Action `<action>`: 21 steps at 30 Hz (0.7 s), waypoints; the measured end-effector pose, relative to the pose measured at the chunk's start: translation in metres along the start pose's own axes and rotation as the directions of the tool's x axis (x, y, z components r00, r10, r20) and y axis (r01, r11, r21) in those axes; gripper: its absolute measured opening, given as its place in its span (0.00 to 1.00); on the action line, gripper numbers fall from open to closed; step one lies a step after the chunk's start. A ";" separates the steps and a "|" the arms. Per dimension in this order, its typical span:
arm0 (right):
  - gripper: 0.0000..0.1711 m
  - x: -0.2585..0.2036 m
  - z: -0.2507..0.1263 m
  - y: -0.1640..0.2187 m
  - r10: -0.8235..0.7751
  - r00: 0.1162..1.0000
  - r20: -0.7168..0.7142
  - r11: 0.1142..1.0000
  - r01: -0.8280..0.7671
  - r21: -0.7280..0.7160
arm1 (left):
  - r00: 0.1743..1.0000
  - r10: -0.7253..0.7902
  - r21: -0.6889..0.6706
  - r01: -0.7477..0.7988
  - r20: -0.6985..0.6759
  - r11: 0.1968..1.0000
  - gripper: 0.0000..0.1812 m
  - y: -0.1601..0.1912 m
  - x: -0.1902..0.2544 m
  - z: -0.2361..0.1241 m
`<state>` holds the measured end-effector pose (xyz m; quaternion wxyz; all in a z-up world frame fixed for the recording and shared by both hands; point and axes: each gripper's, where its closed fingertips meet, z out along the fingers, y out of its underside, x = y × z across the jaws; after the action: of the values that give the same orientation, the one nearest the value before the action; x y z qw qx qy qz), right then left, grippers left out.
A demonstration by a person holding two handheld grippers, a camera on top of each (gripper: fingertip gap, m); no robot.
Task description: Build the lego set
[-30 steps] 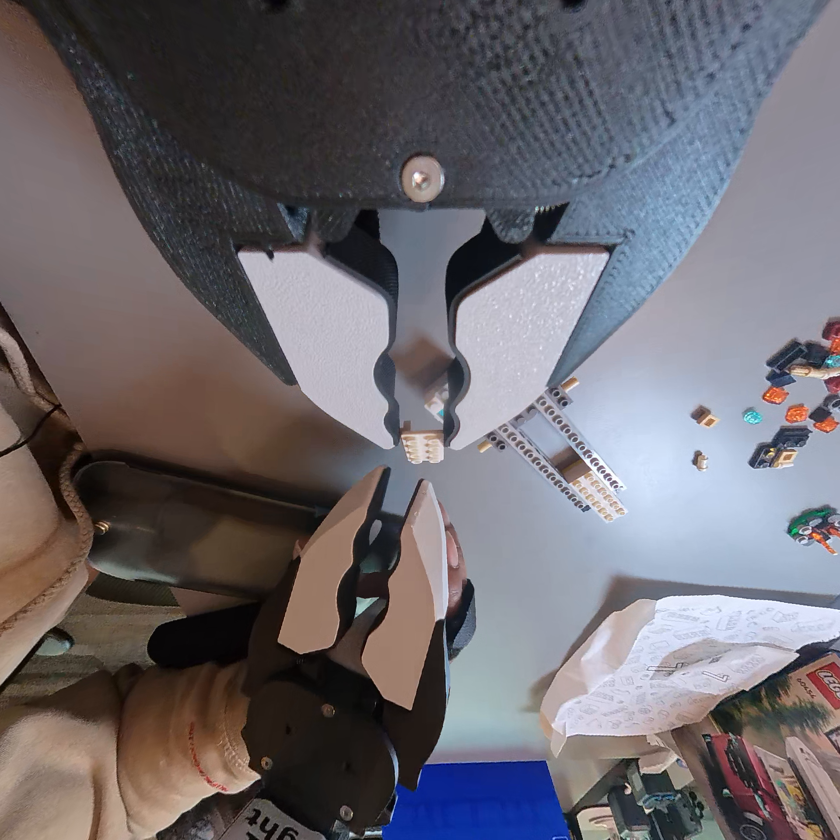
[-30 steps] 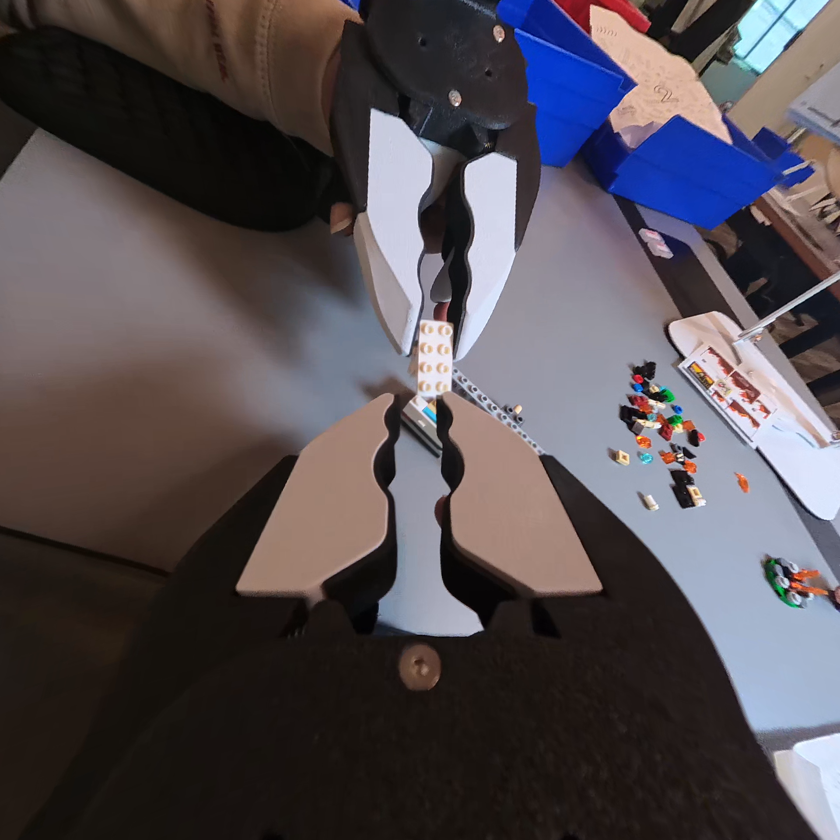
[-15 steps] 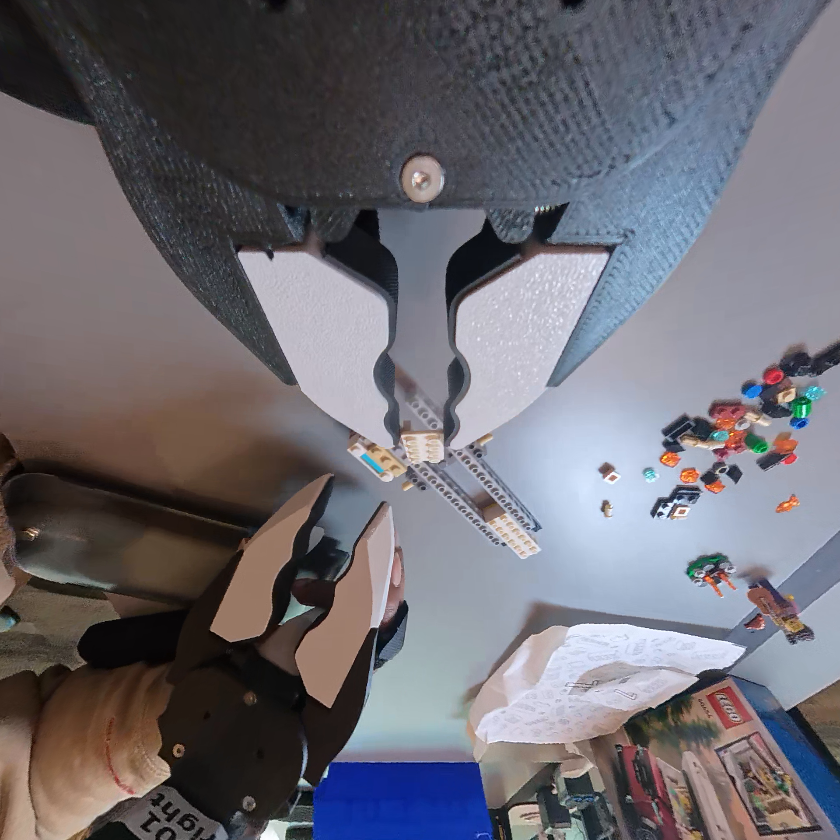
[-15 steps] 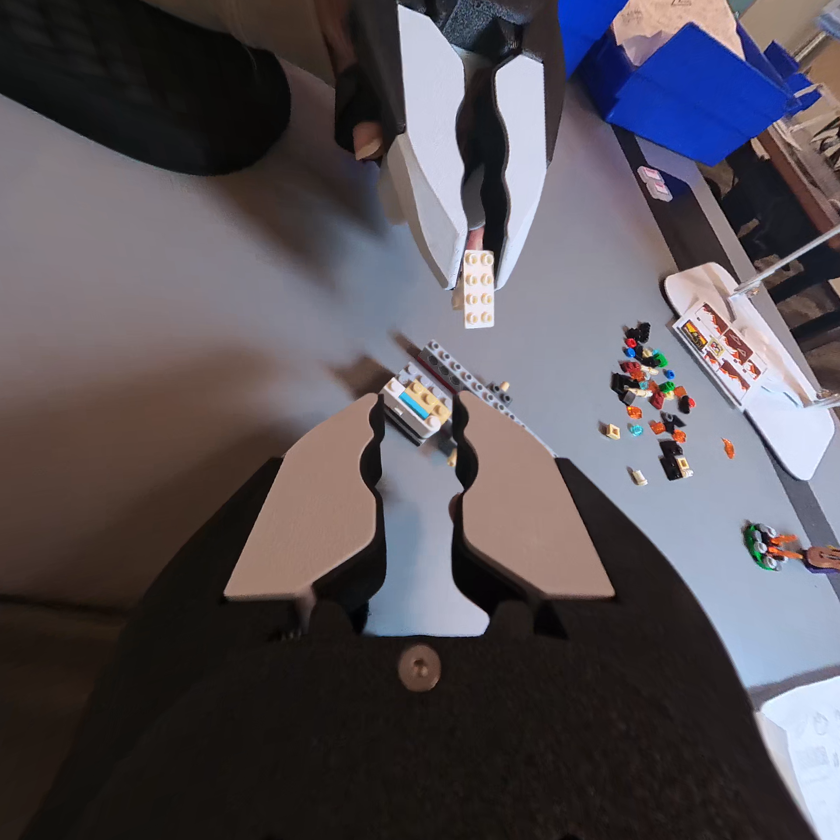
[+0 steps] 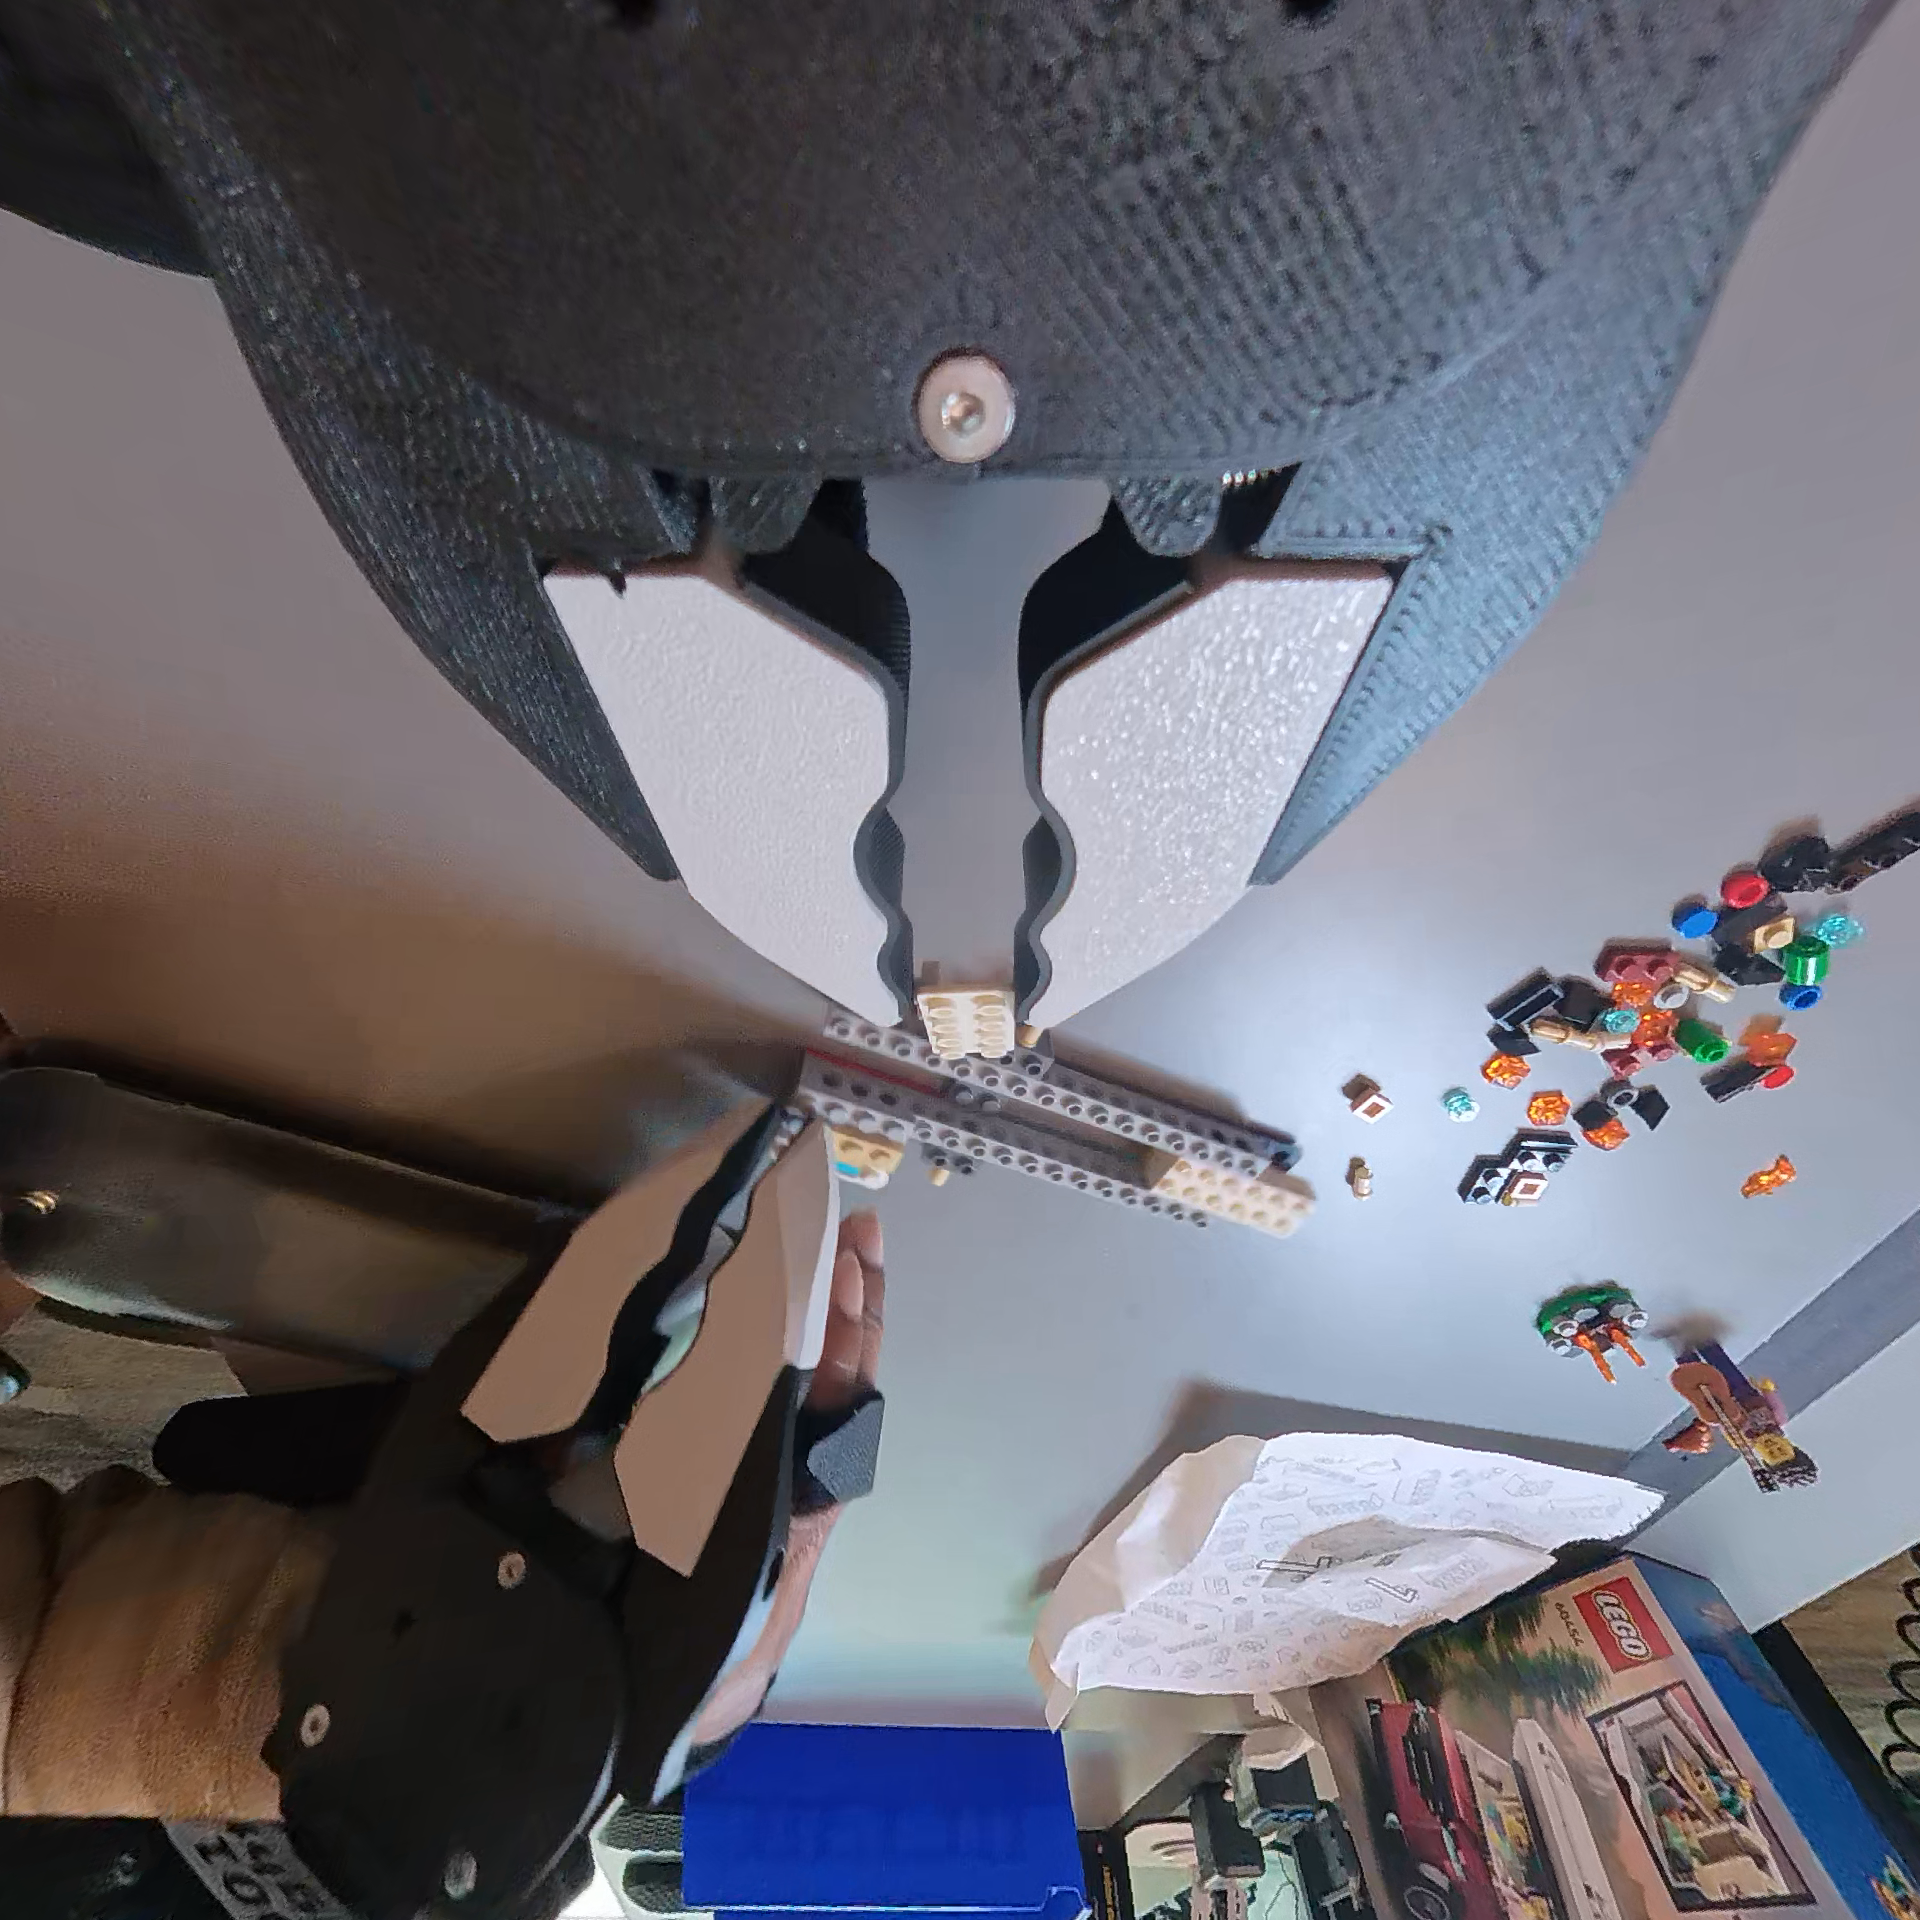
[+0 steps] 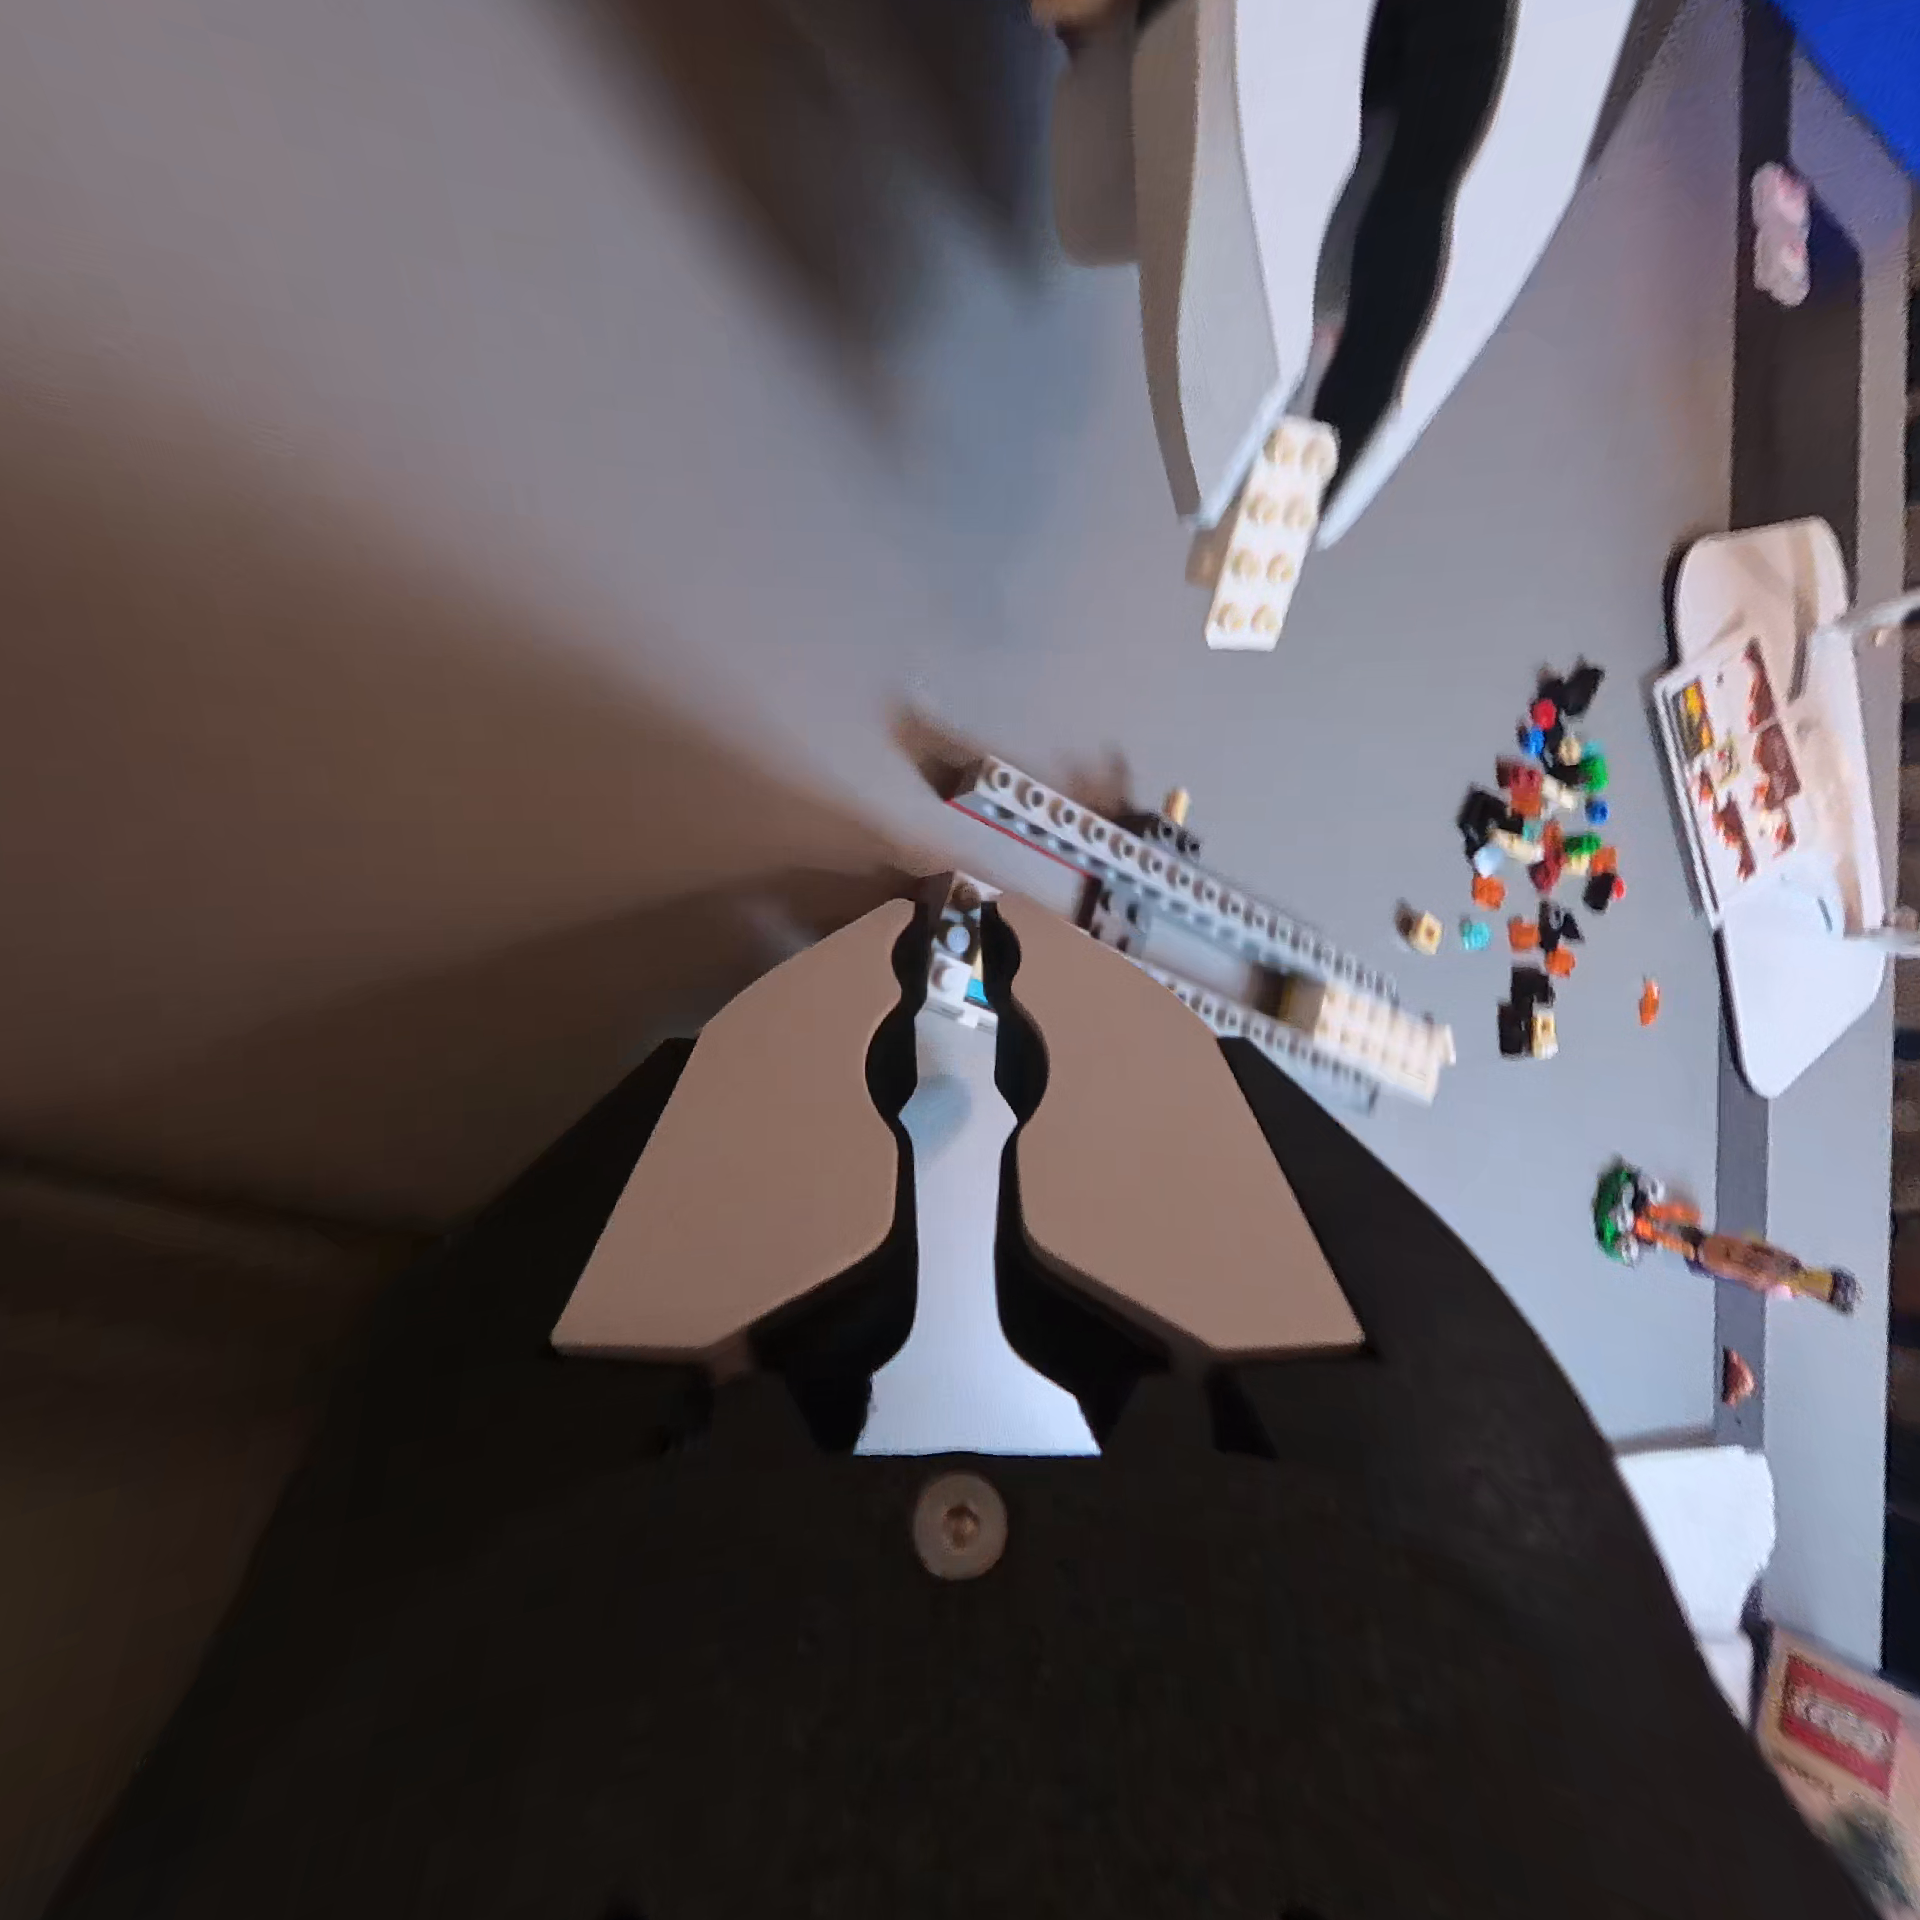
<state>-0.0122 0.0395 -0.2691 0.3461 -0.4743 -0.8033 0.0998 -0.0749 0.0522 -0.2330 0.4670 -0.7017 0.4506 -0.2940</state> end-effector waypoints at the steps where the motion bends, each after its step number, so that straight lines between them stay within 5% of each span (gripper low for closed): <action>1: 0.05 0.003 -0.005 0.009 0.011 1.000 -0.004 0.999 -0.011 -0.033 | 1.000 0.001 -0.001 -0.001 -0.003 1.000 0.10 0.000 0.001 0.001; 7: 0.13 0.017 -0.031 0.000 0.228 0.973 0.038 0.966 -0.231 0.119 | 1.000 0.020 0.035 -0.020 -0.011 0.999 0.10 -0.010 0.010 0.004; 10: 0.16 0.037 -0.021 0.034 0.249 0.963 -0.104 0.967 -0.253 -0.032 | 0.999 0.039 0.049 -0.038 -0.013 0.998 0.10 -0.016 0.015 0.005; 21: 0.17 0.016 -0.012 0.009 0.305 0.951 0.056 0.947 -0.309 0.085 | 0.999 0.050 0.047 -0.049 -0.019 0.998 0.10 -0.015 0.017 0.006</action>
<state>-0.0031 0.0558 -0.2577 0.3313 -0.5746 -0.7213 0.1995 -0.0570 0.0417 -0.2217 0.4859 -0.6762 0.4654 -0.3000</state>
